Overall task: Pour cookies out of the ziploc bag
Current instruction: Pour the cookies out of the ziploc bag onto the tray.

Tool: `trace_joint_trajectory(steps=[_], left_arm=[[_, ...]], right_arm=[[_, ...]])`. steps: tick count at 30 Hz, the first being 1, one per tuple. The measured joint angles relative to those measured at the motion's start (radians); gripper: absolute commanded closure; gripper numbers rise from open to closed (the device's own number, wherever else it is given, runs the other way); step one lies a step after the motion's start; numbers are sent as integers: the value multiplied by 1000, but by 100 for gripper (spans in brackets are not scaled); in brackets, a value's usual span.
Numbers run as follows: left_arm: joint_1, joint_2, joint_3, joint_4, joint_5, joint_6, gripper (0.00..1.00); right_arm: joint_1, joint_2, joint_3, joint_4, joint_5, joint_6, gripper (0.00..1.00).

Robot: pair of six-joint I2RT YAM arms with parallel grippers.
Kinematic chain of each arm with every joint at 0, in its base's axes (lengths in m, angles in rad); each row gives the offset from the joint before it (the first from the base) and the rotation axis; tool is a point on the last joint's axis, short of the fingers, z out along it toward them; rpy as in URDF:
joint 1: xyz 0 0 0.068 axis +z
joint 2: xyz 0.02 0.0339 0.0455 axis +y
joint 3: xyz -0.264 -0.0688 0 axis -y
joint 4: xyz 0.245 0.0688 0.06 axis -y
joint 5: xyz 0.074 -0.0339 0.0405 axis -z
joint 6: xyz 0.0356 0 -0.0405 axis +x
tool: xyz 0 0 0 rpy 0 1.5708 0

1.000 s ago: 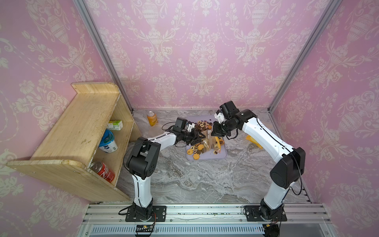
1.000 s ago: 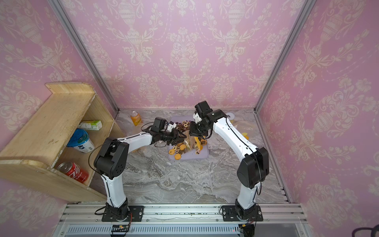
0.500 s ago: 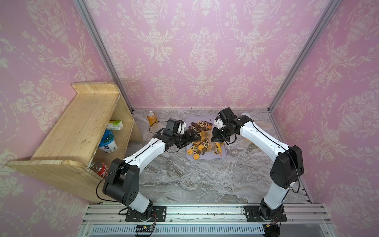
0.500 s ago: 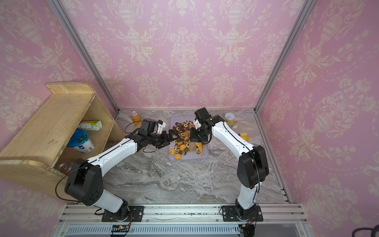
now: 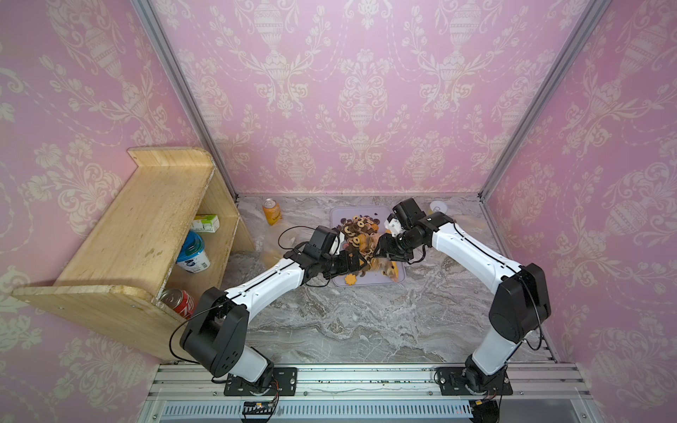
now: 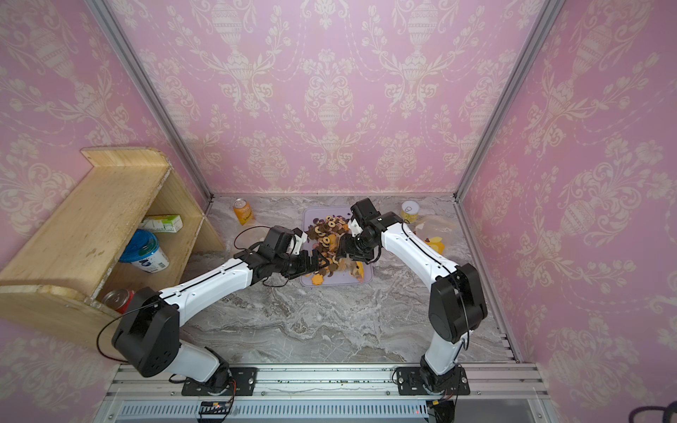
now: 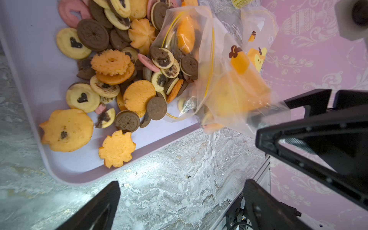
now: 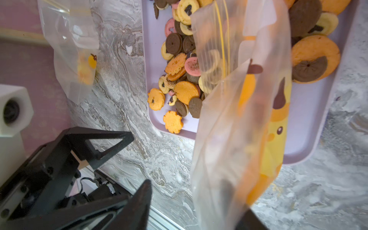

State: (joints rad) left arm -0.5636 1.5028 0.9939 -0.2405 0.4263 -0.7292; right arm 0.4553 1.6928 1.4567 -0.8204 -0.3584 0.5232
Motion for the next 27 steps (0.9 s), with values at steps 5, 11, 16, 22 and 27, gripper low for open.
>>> trace_joint_trajectory(steps=[5,11,16,22,27], left_arm=[[-94,0,21,-24,-102,19,2],[-272,30,122,-71,-304,38,4],[-360,150,249,-107,-415,47,11],[-417,298,409,-203,-542,87,20],[-455,370,500,-245,-612,92,22]], right_arm=[[-35,-175,-93,-19,38,-2,0],[-140,-396,-237,-41,110,0,0],[-222,-485,-358,-66,152,1,0],[-291,-550,-422,-79,164,10,0],[-355,-638,-456,-82,177,31,0]])
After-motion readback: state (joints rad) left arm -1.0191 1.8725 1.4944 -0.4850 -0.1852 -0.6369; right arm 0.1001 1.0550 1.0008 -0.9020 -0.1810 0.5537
